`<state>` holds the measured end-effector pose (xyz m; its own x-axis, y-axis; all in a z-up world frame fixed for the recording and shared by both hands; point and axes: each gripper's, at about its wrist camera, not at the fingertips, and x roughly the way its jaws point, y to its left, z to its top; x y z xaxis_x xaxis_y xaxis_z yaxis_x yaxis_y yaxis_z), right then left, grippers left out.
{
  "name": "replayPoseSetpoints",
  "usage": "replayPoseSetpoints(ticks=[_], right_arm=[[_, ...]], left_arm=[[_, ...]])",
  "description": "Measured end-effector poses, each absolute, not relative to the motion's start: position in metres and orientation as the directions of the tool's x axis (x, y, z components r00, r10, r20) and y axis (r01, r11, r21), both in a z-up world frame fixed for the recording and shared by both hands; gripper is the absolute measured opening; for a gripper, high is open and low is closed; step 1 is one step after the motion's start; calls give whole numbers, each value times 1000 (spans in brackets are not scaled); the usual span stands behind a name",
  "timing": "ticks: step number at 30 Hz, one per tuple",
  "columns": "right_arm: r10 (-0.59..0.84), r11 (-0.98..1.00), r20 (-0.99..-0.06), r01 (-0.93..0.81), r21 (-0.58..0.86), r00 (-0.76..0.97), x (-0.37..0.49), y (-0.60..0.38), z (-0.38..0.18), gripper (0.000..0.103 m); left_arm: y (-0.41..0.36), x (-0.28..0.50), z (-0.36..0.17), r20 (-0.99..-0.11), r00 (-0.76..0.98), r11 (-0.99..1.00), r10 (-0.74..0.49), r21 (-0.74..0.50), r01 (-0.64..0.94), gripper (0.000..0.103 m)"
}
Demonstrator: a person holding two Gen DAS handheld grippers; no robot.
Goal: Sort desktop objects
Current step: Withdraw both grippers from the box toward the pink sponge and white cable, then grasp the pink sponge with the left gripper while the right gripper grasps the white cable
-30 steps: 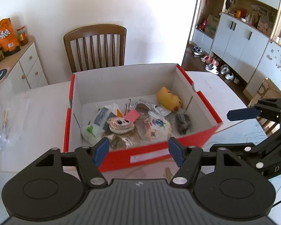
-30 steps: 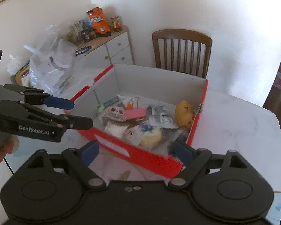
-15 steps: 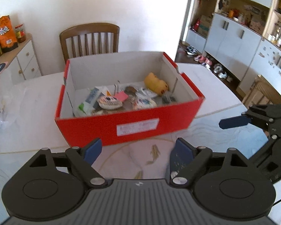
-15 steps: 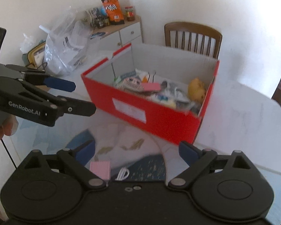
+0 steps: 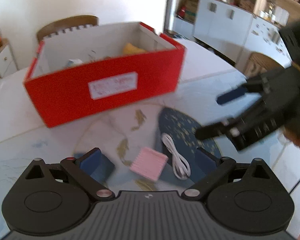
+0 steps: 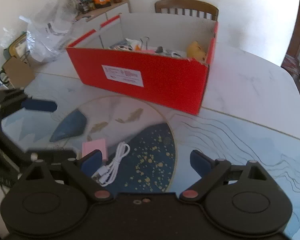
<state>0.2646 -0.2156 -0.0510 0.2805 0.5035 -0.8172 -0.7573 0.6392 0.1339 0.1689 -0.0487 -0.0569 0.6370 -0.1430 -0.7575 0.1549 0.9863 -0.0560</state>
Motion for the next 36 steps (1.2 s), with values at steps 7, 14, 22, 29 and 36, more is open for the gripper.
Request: replayPoseSetpoints(ticks=[7, 14, 22, 29, 36], right_arm=[[489, 650, -829, -747, 140, 271, 259, -205, -59, 92], [465, 657, -847, -742, 133, 259, 256, -189, -74, 89], [457, 627, -866, -764, 153, 202, 245, -184, -85, 76], [457, 603, -871, -783, 154, 180, 230, -174, -90, 70], [419, 573, -875, -818, 48, 242, 219, -166, -91, 49]], left_arm=[[-60, 161, -78, -771, 620, 977, -142, -9, 212, 100], [-53, 161, -89, -779, 615, 978, -127, 4, 207, 100], [-49, 152, -92, -773, 623, 975, -118, 27, 219, 100], [-48, 146, -94, -771, 628, 977, -105, 38, 210, 100], [-50, 144, -94, -769, 634, 977, -87, 60, 206, 100]])
